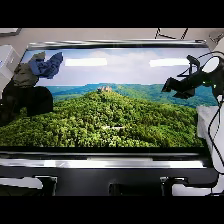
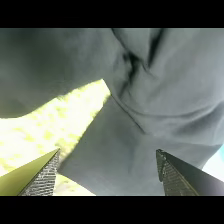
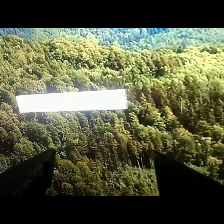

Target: Fold the clothes and pants, and hang the long-sleeved shirts on hangers.

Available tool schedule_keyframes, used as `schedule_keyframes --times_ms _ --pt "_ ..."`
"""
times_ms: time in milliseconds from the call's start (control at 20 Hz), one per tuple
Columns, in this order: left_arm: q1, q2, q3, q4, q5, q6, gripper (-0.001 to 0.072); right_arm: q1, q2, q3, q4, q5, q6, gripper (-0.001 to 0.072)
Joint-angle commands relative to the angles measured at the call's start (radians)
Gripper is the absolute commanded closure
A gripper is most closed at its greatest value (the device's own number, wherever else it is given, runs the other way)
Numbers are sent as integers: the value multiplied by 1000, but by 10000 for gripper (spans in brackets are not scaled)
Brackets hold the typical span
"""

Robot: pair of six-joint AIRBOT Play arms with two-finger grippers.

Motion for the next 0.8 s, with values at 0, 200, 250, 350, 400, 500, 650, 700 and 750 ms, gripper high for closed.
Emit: schedule_keyframes --times_ms 0,200,250,350,400,500,650,700,750 --pt "-17 -39 1 -71 26 11 -3 1 0 0 0 1 -5 38" --pt "-43 -67 1 -115 157 22 -3 1 0 0 0 2 -5 38" --pt "-46 -78 1 -144 187 34 -3 1 -1 0 0 2 -5 38" --pt "-54 -105 1 -193 222 38 -3 1 0 0 0 3 -4 38" --pt "-60 -115 1 -193 243 43 -3 1 0 0 1 4 -4 38" --pt "-77 -127 1 -194 300 60 -2 1 0 0 1 9 -4 38" --pt "-96 -132 1 -193 387 60 -1 1 0 0 1 15 -4 38" --pt "-102 -133 1 -193 415 60 0 1 0 0 1 15 -4 38" --pt "-108 -136 1 -193 437 60 12 1 0 0 1 15 -3 38"
